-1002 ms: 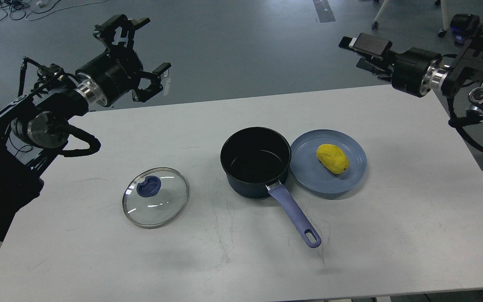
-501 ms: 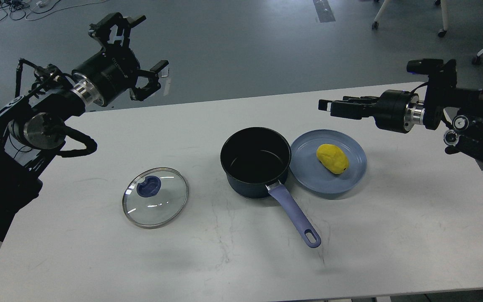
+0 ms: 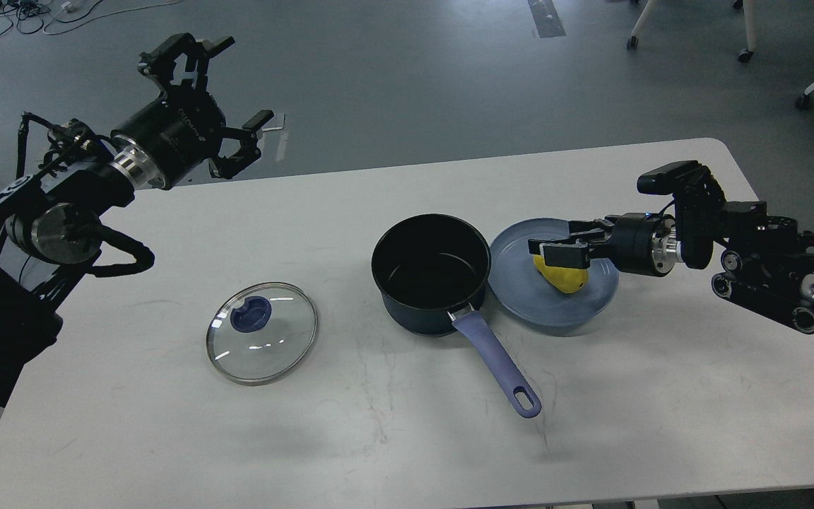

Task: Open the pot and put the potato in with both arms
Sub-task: 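Move the right gripper down to the yellow potato on the plate, then grasp the potato with the right gripper and lift it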

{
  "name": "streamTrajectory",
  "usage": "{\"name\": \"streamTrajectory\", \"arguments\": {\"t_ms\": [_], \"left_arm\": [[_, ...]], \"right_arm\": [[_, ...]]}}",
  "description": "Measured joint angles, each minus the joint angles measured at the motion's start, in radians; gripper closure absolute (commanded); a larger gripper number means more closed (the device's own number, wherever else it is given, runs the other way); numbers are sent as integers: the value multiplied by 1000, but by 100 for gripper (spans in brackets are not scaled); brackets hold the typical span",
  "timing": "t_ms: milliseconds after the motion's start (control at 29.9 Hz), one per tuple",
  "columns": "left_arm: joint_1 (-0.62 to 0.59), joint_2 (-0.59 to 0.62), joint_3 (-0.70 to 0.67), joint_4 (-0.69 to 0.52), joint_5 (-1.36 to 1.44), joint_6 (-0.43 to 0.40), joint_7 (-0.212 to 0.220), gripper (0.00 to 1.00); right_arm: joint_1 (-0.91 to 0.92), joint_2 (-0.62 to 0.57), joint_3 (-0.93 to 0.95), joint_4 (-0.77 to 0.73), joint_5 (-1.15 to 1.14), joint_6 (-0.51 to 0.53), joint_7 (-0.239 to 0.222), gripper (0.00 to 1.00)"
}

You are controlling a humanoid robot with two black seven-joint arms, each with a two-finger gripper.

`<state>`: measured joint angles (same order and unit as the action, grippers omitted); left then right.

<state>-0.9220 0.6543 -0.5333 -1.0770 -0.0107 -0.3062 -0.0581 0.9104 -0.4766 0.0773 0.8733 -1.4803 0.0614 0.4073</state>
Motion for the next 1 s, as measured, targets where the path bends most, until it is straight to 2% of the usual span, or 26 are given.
{"name": "streamTrajectory", "arguments": {"t_ms": [434,601,668,735,768,869,1002], "left_arm": [[1,4,1,0,1,-2,-4,2],[1,2,4,0,2,-2,-23,2],[1,2,4,0,2,-2,-24,2],[1,3,5,0,2,-2,-24,2],[1,3,5,0,2,-2,-24,2],[1,5,6,0,2,-2,-25,2],[1,7,7,0,4,-2,-25,2]], "right_arm": [[-11,24,-42,-49,0,-5,-10,4],[-29,24,-44,-51,0,-5,-13,13],[-32,28,-52,-58,0,-5,-16,29],[-31,42,-69,-78,0,-5,-19,39],[-31,52,-79,-90,0,-5,-20,50],[-25,69,-97,-109,0,-11,-21,71],[-18,83,-106,-113,0,-24,-21,75]]}}
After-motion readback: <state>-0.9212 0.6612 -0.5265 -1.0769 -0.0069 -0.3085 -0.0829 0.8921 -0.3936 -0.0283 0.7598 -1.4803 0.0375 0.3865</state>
